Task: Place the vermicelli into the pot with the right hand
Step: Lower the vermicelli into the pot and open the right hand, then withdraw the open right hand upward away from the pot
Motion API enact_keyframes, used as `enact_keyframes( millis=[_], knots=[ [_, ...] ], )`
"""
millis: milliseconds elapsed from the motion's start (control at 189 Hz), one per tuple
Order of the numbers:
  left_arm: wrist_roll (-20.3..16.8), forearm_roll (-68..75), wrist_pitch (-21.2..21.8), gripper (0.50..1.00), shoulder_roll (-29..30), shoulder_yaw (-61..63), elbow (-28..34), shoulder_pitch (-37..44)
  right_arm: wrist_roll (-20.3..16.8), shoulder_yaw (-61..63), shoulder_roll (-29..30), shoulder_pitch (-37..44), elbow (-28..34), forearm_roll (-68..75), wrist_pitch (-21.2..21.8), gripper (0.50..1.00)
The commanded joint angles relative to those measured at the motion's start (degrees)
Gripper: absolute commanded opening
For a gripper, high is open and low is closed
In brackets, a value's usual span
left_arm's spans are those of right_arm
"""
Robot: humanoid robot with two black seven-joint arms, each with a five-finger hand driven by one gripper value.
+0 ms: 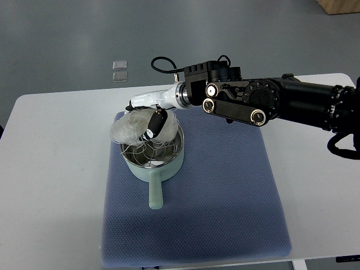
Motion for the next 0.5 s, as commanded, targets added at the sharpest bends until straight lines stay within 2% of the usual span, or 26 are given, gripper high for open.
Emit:
enact_keyframes(
  millis=[0, 132, 286, 418, 492],
  knots=[
    [0.0, 0.0, 0.0, 1.000, 0.0, 0.0, 0.1, 0.0, 0.0, 0.1, 0.0, -0.6, 0.1, 0.1, 0.0, 0.952],
    [0.0, 0.0, 0.0, 1.000, 0.0, 0.0, 0.1, 0.0, 0.0, 2.4, 0.0, -0.5, 0.1, 0.2, 0.4, 0.952],
    [0.0, 0.0, 0.0, 1.000, 0.0, -0.1, 0.1, 0.0, 0.3, 11.6, -0.6, -1.5, 0.1, 2.1, -0.4, 0.952],
    [0.0, 0.0, 0.0, 1.000, 0.0, -0.1, 0.1, 0.0, 0.7, 25.9, -2.9, -9.4, 0.0, 7.1, -3.4, 0.952],
    [0.0, 0.0, 0.0, 1.000, 0.0, 0.0, 0.0, 0.0, 1.8, 37.3, -3.9, -16.7, -0.2, 10.1, -4.1, 0.952]
  ],
)
